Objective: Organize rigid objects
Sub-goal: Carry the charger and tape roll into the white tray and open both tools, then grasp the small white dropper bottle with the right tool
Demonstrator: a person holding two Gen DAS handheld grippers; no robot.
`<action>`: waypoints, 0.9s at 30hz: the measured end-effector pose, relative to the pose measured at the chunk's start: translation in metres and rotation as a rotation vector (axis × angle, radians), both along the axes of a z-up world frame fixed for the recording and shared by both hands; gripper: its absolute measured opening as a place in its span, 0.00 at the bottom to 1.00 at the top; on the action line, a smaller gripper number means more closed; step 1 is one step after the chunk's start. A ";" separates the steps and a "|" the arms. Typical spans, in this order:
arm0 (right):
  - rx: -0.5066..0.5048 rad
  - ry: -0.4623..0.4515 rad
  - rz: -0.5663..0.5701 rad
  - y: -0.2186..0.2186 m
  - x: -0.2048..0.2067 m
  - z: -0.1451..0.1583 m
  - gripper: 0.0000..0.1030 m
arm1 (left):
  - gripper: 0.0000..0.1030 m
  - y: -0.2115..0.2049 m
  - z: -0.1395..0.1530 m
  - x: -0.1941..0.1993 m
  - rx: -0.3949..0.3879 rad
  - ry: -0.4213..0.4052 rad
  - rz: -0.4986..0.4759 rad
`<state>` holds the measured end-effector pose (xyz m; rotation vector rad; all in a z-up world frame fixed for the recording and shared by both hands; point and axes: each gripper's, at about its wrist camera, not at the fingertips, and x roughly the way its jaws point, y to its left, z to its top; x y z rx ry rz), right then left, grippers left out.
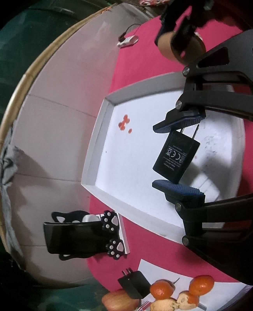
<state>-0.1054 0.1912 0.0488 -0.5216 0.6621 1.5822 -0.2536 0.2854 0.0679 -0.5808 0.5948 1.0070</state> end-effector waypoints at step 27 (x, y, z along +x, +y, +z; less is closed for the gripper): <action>0.185 -0.163 -0.089 -0.015 -0.015 0.010 1.00 | 0.88 -0.006 0.011 -0.009 0.092 0.002 0.157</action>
